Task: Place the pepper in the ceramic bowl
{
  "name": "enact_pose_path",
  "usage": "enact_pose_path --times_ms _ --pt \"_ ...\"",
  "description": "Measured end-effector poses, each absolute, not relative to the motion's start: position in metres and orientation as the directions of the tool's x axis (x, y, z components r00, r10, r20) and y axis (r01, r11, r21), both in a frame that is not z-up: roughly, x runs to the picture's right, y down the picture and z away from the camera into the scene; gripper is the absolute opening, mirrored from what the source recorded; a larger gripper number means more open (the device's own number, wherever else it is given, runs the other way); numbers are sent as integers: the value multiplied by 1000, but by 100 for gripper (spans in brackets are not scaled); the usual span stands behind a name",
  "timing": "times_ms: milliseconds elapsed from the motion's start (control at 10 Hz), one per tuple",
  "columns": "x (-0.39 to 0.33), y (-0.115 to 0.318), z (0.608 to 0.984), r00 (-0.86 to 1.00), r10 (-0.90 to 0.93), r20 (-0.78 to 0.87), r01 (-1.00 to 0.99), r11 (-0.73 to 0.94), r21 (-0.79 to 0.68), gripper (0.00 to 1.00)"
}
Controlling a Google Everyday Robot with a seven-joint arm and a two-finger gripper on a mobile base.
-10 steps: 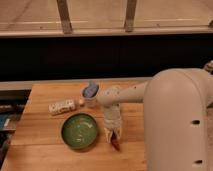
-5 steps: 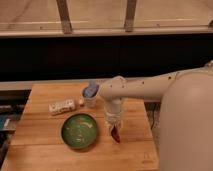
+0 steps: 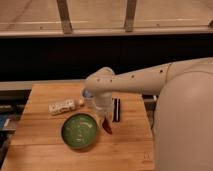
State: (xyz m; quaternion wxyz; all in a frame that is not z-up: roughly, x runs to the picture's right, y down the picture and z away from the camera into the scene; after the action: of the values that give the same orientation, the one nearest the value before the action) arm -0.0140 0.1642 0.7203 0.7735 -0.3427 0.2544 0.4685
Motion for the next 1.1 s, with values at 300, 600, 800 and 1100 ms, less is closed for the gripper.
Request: enact_pose_path --times_ms 300,600,800,1100 --pt "-62 147 720 519 531 -670 -850 406 -336 0" --pt "-107 147 723 606 481 -634 -787 477 -391 0" --pt "-126 155 728 650 442 -618 -750 506 -427 0" --pt "-142 168 734 684 406 -606 -718 521 -462 2"
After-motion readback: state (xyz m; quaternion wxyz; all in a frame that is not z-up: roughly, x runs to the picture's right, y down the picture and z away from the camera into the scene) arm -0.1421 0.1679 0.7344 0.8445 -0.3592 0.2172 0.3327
